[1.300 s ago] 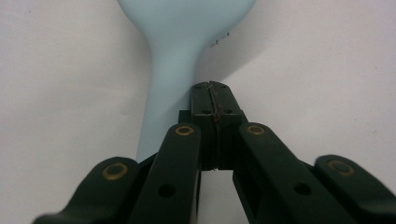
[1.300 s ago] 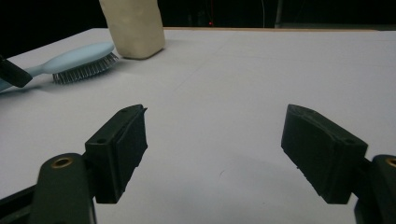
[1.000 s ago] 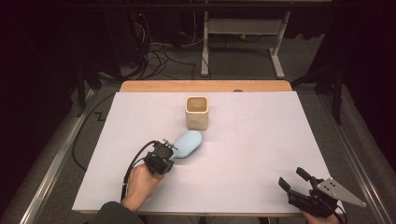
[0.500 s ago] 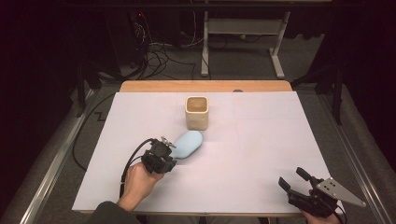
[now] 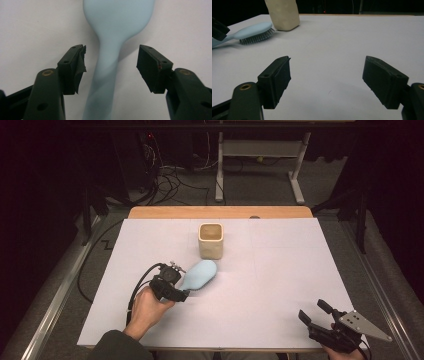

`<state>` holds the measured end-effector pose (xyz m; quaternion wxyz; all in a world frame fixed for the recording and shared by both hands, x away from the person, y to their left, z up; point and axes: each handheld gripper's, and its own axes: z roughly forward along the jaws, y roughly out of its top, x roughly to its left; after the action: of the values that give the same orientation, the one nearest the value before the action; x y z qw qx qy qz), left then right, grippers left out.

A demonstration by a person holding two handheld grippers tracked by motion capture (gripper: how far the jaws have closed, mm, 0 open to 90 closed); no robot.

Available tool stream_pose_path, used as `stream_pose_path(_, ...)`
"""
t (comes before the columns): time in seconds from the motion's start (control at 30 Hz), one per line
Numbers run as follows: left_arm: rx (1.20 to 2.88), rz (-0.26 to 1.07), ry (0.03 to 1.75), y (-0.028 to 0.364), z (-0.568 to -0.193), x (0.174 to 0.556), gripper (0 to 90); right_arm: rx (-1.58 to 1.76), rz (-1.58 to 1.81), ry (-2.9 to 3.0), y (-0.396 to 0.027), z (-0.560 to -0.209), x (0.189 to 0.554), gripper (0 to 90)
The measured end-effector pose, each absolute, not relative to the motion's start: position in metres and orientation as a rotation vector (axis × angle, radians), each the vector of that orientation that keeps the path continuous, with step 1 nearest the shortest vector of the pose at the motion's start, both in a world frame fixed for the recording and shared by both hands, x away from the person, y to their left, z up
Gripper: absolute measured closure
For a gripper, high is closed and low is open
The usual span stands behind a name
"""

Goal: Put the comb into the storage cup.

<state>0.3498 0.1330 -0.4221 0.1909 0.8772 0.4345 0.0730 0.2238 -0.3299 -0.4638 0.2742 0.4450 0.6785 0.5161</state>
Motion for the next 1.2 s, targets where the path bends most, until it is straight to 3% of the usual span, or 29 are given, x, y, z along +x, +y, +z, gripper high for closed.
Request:
stream_pose_path(0.53,2.555,0.179,1.227,0.122,-0.440,0.364,43.6,1.197,1.386,1.820,-0.330,-0.464,0.223,23.0)
stream_pose_path(1.2,2.549,0.146,1.229,0.118,-0.441,0.370,61.5,1.196,1.383,1.822,-0.330,-0.464,0.223,23.0)
